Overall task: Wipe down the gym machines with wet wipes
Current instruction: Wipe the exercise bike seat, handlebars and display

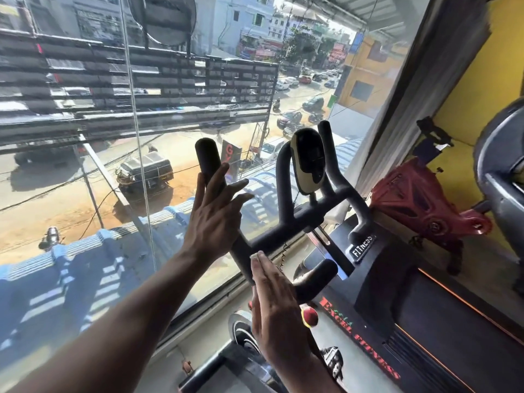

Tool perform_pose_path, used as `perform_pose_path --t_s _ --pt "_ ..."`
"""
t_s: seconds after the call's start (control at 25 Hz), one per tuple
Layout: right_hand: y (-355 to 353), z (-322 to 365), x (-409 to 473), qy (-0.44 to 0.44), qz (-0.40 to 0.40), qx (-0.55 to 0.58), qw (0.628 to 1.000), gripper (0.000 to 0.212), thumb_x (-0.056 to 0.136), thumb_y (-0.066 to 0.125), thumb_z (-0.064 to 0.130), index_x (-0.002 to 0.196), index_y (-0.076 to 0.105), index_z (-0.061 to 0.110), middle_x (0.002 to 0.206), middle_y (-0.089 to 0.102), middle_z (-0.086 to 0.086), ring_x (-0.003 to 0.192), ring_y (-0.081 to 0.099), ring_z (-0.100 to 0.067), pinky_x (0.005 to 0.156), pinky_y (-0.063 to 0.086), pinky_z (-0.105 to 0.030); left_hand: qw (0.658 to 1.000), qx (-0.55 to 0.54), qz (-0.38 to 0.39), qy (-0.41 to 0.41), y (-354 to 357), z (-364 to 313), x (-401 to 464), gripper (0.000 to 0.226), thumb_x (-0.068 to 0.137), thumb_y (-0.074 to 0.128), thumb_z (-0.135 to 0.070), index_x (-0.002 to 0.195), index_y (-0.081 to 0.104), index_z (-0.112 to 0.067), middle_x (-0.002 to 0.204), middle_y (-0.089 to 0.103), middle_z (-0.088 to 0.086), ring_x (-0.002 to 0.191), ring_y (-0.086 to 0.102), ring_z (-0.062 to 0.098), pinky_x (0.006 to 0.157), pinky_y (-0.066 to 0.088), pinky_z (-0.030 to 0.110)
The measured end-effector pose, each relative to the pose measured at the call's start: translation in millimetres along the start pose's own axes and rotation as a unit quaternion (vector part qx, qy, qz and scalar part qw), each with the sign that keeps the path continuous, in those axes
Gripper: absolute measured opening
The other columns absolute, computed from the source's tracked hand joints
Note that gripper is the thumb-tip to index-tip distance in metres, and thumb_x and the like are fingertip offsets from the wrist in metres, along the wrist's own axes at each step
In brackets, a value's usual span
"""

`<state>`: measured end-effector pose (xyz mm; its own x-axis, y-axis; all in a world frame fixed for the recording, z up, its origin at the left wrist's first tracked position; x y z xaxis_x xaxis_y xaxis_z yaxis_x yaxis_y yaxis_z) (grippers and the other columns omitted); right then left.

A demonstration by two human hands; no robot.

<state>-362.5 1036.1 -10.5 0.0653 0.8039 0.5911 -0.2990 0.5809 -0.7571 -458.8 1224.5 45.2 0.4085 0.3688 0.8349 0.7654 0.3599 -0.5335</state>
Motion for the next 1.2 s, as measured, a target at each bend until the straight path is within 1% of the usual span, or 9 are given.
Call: perform_pose_path --t_s 0.28,0.4,0.48,0.56,0.6,0.68,0.76,1.0,1.2 --pt "-52 -112 -19 -0.032 0.040 -0.051 0.997 0.041 0.097 0.041 0.008 0.130 0.065 0.009 0.135 0.062 -0.001 0.140 0.049 -0.017 0.121 0.031 -0.040 1.000 0.011 -0.001 -0.003 0 0 1 0.037 0.095 0.047 -0.014 0.120 0.074 -0.011 0.142 0.063 0.006 0.157 0.017 0.033 0.127 0.002 0.060" --pt "-53 -141 21 0.088 0.107 0.093 0.986 0.034 0.090 0.033 0.029 0.094 0.064 0.016 0.099 0.066 -0.001 0.101 0.062 -0.017 0.089 0.052 -0.036 1.000 0.011 -0.003 0.003 0 1 -1 0.035 0.094 0.050 -0.012 0.120 0.074 -0.011 0.140 0.064 0.008 0.156 0.021 0.037 0.125 0.008 0.065" --pt "-37 -145 35 0.313 0.020 0.317 0.895 0.033 0.087 0.038 0.037 0.078 0.061 0.015 0.076 0.065 -0.005 0.075 0.062 -0.025 0.069 0.053 -0.038 1.000 0.009 0.001 -0.002 0 2 -1 0.037 0.092 0.049 -0.012 0.120 0.074 -0.011 0.139 0.064 0.008 0.157 0.019 0.035 0.124 0.011 0.067" --pt "-23 -124 25 0.511 -0.134 0.520 0.671 0.031 0.092 0.049 0.038 0.082 0.066 0.014 0.067 0.062 -0.005 0.061 0.058 -0.023 0.058 0.049 -0.031 1.000 0.011 0.004 -0.009 0 0 1 0.039 0.092 0.047 -0.012 0.119 0.074 -0.011 0.138 0.065 0.008 0.158 0.015 0.032 0.122 0.014 0.069" --pt "-18 -107 15 0.551 -0.160 0.591 0.567 0.033 0.096 0.052 0.041 0.086 0.067 0.012 0.066 0.060 -0.006 0.056 0.056 -0.020 0.052 0.048 -0.027 1.000 0.013 0.005 -0.010 1 0 1 0.039 0.091 0.046 -0.012 0.119 0.074 -0.011 0.137 0.066 0.008 0.158 0.014 0.031 0.121 0.015 0.070" --pt "-19 -79 4 0.543 -0.173 0.683 0.457 0.052 0.100 0.047 0.050 0.082 0.070 0.007 0.067 0.061 -0.010 0.057 0.060 -0.021 0.058 0.053 -0.030 1.000 0.013 0.009 -0.011 1 0 2 0.040 0.091 0.045 -0.013 0.118 0.074 -0.011 0.136 0.066 0.008 0.158 0.012 0.031 0.120 0.015 0.071" --pt "-24 -79 10 0.508 -0.197 0.731 0.411 0.073 0.100 0.040 0.060 0.080 0.073 -0.001 0.073 0.065 -0.018 0.071 0.067 -0.031 0.080 0.055 -0.041 1.000 0.017 0.009 -0.011 1 1 3 0.039 0.091 0.045 -0.012 0.118 0.074 -0.011 0.135 0.067 0.009 0.158 0.014 0.033 0.119 0.017 0.072" --pt "-27 -84 19 0.506 -0.230 0.746 0.367 0.063 0.098 0.038 0.058 0.094 0.066 0.002 0.079 0.064 -0.014 0.067 0.063 -0.027 0.070 0.051 -0.035 1.000 0.010 0.001 -0.009 0 1 2 0.039 0.092 0.045 -0.012 0.117 0.074 -0.013 0.134 0.067 0.007 0.159 0.009 0.028 0.126 0.003 0.062" --pt "-15 -31 0 0.508 -0.239 0.767 0.312 0.058 0.098 0.044 0.055 0.096 0.065 0.001 0.081 0.063 -0.016 0.079 0.064 -0.031 0.102 0.045 -0.043 1.000 0.017 0.001 -0.008 -1 -1 3 0.039 0.089 0.046 -0.011 0.116 0.075 -0.012 0.134 0.066 0.007 0.157 0.013 0.033 0.127 -0.006 0.051"
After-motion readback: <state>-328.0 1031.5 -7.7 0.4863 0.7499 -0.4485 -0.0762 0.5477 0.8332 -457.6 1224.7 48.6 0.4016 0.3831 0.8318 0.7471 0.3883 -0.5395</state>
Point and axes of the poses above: each hand's wrist, its own x-axis towards the middle knuckle, its own y-axis out of the palm, z = x × y, the point moved 2 cm from there along x, towards the middle knuckle
